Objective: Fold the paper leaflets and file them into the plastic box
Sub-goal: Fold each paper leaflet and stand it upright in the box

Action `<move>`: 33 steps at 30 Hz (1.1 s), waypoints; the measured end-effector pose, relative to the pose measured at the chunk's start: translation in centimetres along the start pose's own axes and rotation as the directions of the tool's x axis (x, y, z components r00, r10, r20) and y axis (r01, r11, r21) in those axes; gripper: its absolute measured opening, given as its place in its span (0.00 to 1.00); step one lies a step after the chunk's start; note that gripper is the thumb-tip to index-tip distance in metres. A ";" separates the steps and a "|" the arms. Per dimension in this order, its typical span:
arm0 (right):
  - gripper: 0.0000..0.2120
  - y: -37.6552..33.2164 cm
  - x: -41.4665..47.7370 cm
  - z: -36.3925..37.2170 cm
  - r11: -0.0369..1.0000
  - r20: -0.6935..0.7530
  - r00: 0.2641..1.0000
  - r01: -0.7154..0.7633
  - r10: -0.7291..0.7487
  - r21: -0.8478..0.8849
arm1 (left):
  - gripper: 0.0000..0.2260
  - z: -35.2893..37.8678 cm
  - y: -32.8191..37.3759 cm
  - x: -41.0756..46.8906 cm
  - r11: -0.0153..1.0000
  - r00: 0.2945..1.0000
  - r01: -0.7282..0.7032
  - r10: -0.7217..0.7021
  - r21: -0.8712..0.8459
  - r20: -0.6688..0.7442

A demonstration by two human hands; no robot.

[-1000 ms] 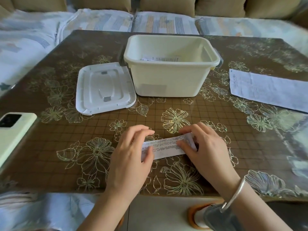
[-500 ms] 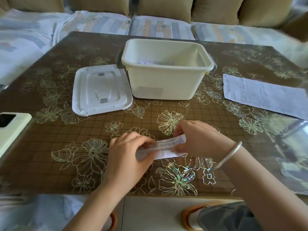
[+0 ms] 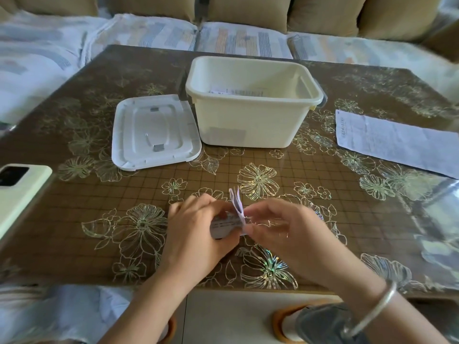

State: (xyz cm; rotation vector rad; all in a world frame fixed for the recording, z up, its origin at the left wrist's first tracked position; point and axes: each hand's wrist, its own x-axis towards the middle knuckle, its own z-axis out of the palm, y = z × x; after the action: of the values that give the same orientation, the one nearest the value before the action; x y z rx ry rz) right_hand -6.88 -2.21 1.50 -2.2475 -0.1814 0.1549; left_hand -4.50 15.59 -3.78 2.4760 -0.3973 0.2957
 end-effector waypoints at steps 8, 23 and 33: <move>0.14 2.1 -0.2 2.9 0.877 -0.042 0.937 0.309 -0.348 -0.367 | 0.32 -2.1 -1.5 -0.6 0.941 0.985 0.109 -0.059 -0.321 0.163; 0.07 3.3 1.7 2.7 0.699 -0.013 0.796 0.524 -0.605 -0.487 | 0.12 -3.6 -3.8 -1.2 0.974 0.974 -0.202 0.210 -0.101 0.080; 0.10 -0.1 4.2 0.1 0.795 -0.072 0.851 0.451 -0.520 -0.407 | 0.06 -4.7 -2.4 2.7 0.955 0.953 -0.293 0.288 -0.050 -0.095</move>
State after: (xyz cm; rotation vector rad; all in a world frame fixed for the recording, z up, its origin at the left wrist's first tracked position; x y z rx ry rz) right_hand -2.78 -1.27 1.34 -2.4913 -0.7425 -0.3983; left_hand -1.68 19.69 -0.48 2.3302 -0.7253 0.5005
